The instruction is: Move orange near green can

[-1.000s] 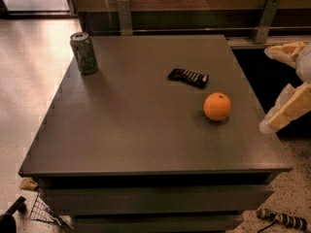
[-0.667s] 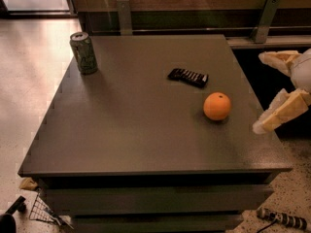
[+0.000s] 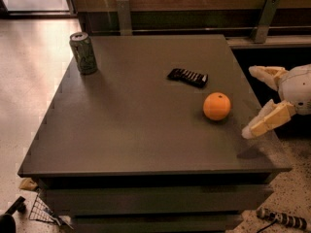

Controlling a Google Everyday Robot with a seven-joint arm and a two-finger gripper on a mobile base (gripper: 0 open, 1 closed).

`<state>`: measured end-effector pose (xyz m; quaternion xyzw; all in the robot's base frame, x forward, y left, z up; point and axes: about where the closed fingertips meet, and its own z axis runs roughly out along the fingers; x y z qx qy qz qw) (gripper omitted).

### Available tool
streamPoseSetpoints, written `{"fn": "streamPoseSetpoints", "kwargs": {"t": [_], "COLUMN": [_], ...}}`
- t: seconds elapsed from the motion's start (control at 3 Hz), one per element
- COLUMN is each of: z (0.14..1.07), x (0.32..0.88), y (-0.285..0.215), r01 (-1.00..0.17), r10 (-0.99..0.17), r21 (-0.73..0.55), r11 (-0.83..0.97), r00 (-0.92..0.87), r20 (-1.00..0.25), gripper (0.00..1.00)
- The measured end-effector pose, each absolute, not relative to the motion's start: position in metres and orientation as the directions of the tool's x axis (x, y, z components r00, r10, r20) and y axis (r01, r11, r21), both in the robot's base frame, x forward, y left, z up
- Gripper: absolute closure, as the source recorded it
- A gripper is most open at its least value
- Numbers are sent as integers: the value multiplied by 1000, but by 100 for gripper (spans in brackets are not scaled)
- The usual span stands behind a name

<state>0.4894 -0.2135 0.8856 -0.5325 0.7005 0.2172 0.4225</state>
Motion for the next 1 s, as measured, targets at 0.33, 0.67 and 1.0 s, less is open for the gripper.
{"fn": "streamPoseSetpoints", "kwargs": {"t": [0.33, 0.67, 1.0], "z": [883, 877, 865], "x": [491, 496, 512], "y": [-213, -210, -203], "r01": [-930, -934, -941], "r10": [-554, -536, -479], "r21": [-141, -123, -86], "r11": [339, 337, 328], "r00": [-76, -83, -88], "r20": [-829, -840, -873], "gripper": [0, 0, 0]}}
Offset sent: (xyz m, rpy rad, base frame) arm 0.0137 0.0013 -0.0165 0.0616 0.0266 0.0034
